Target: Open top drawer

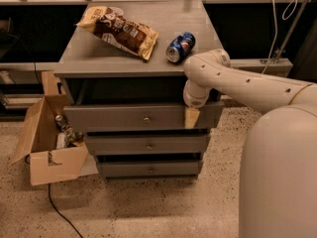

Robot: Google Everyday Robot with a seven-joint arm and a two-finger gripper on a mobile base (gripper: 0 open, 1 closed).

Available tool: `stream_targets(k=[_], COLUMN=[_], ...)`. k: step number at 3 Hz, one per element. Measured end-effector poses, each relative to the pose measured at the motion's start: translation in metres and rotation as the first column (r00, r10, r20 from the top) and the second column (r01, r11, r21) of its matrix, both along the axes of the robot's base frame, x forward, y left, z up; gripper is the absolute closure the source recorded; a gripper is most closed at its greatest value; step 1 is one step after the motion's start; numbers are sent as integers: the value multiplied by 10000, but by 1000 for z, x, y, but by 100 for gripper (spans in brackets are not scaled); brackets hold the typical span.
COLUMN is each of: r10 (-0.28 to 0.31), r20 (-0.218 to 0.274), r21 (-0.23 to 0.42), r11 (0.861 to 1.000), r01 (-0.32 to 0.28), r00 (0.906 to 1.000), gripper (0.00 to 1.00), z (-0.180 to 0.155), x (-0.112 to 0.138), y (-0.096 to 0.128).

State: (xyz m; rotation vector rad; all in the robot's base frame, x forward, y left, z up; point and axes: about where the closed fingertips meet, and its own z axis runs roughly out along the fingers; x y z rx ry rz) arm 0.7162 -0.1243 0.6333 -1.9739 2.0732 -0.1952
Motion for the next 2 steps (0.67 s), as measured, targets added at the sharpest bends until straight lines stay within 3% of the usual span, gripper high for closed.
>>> stream_targets(k=[1, 2], r10=[1, 258], r20=[-1, -419], r21=[0, 94], r11=[10000, 9996], r01=[-1, -254], r00=[10000, 9988], gripper=[0, 0], z=[0, -2], x=[0, -7], y=[0, 2])
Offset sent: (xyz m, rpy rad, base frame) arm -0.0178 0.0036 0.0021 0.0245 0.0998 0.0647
